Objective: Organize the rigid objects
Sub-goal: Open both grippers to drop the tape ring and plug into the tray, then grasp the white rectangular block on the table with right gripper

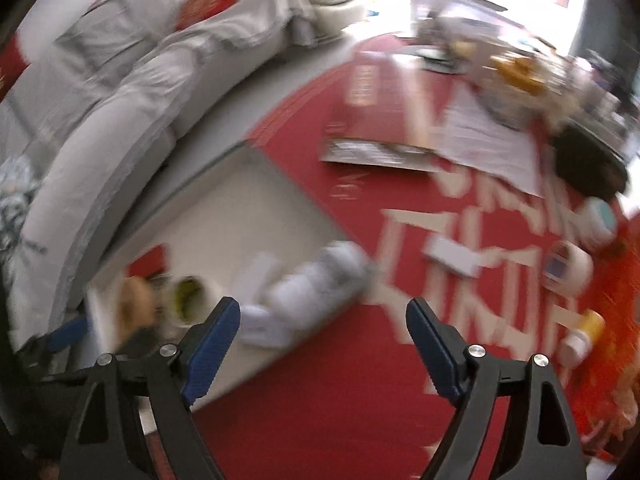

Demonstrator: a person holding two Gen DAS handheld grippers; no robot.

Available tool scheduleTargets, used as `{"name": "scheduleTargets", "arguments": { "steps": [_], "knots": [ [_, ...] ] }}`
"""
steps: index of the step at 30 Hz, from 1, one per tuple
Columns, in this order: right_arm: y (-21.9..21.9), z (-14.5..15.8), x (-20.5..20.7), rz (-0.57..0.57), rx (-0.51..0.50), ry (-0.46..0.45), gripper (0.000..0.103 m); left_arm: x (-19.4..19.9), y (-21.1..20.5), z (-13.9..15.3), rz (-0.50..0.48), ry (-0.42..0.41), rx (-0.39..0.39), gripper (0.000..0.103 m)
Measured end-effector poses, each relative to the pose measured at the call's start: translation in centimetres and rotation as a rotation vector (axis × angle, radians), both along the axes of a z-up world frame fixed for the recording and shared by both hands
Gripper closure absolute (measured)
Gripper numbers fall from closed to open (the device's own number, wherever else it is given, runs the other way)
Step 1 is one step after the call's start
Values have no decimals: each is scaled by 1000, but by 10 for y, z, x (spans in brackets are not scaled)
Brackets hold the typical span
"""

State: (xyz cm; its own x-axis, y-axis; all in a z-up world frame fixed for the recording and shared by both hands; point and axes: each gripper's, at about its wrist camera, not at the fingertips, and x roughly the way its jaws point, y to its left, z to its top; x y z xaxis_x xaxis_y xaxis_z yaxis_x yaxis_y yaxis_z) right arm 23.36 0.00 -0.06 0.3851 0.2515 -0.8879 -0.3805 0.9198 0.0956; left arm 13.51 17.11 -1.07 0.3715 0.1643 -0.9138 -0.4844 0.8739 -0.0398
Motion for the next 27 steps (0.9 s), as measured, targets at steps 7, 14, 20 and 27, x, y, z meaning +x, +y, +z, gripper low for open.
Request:
{"name": "scheduleTargets", "arguments": {
  "steps": [7, 14, 20, 27],
  "knots": [
    [-66, -17, 35, -148, -87, -1, 17, -6, -18, 54, -26, -137, -149, 0],
    [-87, -54, 83, -336, 20, 159, 17, 4, -27, 60, -38, -130, -120, 0],
    [-68, -73, 106, -471, 19, 190, 14, 4, -24, 44, -38, -79, -103, 0],
    [-44, -68, 103, -415, -140, 136, 51, -3, -34, 32, -62, -31, -72, 0]
  ]
}}
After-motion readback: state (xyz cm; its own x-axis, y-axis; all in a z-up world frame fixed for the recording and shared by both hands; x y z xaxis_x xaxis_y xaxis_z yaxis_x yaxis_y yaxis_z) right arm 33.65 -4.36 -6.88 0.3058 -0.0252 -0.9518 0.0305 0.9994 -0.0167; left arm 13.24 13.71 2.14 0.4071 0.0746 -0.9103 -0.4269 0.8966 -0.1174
